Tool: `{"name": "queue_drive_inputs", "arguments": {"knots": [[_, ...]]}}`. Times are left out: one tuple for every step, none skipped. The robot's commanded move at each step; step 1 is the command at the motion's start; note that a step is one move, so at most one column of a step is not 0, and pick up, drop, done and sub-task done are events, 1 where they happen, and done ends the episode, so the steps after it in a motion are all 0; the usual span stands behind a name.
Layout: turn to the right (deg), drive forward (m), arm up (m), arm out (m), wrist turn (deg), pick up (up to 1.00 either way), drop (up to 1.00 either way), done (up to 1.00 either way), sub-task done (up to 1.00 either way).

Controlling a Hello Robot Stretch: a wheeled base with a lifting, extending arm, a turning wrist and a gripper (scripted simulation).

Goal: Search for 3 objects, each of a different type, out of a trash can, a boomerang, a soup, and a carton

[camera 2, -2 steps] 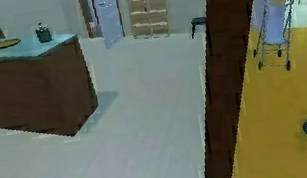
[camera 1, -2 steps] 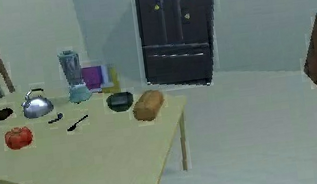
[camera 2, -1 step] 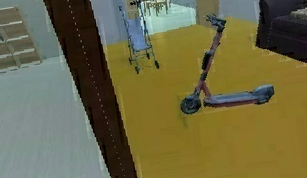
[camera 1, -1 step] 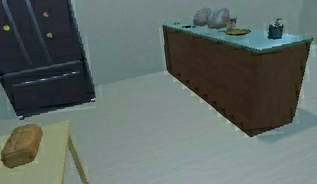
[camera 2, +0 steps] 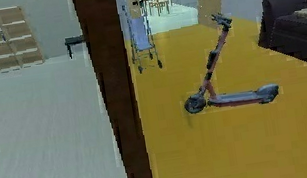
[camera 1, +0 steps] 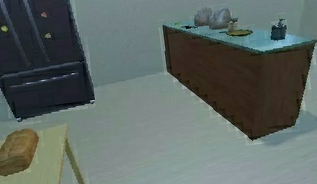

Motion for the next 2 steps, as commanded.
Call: {"name": "queue_drive_inputs", "arguments": {"knots": [[9.0,0.00,0.00,0.00,0.0,0.00,0.00,0.00,0.00],[0.0,0.30,0.00,0.00,0.0,0.00,0.00,0.00,0.00]]}}
